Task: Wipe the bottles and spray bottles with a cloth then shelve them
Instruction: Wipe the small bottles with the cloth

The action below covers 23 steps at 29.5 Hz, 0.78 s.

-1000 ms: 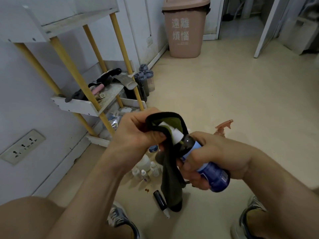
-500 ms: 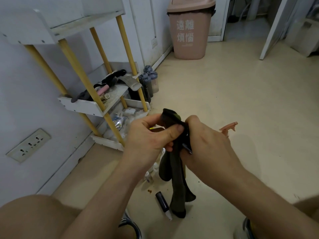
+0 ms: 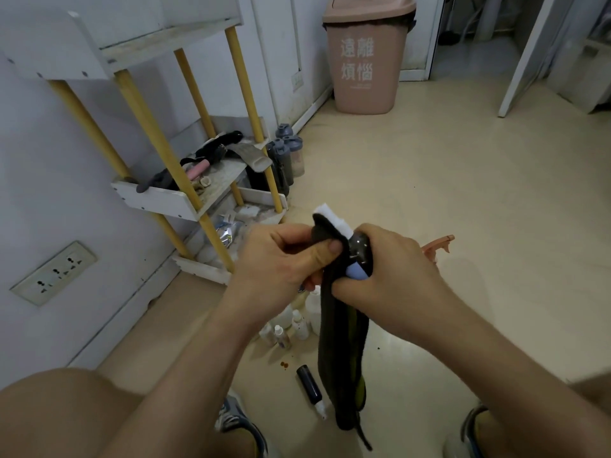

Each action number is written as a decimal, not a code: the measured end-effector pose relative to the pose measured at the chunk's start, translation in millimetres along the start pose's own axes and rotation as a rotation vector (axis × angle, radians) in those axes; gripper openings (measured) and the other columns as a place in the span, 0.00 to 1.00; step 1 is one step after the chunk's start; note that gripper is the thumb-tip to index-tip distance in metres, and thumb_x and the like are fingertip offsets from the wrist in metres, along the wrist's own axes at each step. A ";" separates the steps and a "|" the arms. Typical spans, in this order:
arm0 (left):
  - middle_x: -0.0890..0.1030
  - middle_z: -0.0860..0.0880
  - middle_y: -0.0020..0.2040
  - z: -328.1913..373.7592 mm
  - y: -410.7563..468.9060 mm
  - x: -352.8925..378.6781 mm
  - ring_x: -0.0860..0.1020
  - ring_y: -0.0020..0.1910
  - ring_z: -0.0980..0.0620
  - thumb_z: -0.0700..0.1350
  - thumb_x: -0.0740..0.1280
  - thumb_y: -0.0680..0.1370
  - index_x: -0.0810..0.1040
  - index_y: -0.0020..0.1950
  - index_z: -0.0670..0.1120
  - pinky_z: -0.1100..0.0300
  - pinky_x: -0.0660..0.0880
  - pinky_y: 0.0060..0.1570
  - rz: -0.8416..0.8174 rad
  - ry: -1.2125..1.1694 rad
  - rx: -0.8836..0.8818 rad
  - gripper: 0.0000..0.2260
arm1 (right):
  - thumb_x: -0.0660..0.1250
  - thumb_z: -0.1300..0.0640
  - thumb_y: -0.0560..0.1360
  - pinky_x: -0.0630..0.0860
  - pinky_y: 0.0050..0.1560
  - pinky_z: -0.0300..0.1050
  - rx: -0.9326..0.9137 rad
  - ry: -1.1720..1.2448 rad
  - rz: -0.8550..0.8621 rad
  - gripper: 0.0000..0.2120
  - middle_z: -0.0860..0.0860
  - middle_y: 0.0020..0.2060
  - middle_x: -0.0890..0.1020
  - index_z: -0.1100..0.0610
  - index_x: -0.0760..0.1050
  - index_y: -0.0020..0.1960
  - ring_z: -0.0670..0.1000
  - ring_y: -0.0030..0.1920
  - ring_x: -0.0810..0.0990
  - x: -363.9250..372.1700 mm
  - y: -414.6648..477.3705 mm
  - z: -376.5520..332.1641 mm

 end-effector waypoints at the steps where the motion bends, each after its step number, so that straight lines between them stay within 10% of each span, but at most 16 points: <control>1: 0.76 0.50 0.25 -0.5 -0.7 -0.1 0.72 0.24 0.56 0.49 0.69 0.70 0.83 0.44 0.42 0.65 0.70 0.28 0.028 0.021 -0.005 0.11 | 0.70 0.54 0.70 0.66 0.28 0.33 -0.023 -0.091 0.060 0.11 0.46 0.33 0.74 0.49 0.66 0.41 0.44 0.30 0.72 -2.7 0.1 -0.7; 8: 0.79 0.46 0.33 -12.5 4.9 -11.3 0.74 0.28 0.52 0.38 0.63 0.80 0.80 0.45 0.43 0.60 0.71 0.28 0.231 -0.218 -0.144 0.07 | 0.74 0.49 0.69 0.82 0.42 0.39 -0.005 0.511 -0.123 0.17 0.41 0.41 0.82 0.43 0.72 0.55 0.42 0.40 0.83 -6.8 3.0 3.1; 17: 0.81 0.46 0.51 6.1 12.0 -7.6 0.77 0.54 0.50 0.50 0.68 0.71 0.83 0.50 0.47 0.54 0.73 0.57 0.114 -0.698 -0.049 0.12 | 0.73 0.52 0.68 0.81 0.48 0.58 0.048 0.346 -0.053 0.12 0.50 0.41 0.81 0.50 0.74 0.49 0.52 0.41 0.83 19.2 9.6 17.0; 23: 0.81 0.46 0.53 12.9 11.1 2.7 0.74 0.59 0.47 0.57 0.59 0.78 0.84 0.49 0.44 0.51 0.68 0.65 -0.041 -0.922 -0.087 0.20 | 0.66 0.58 0.70 0.77 0.58 0.54 -0.062 0.450 0.080 0.23 0.46 0.53 0.68 0.41 0.66 0.61 0.46 0.52 0.74 0.4 16.1 -8.6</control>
Point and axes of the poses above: each hand's wrist, its own y-axis towards the middle knuckle, its own x-axis out of the palm, z = x × y, the point moved 7 cm from there along y, towards the middle knuckle
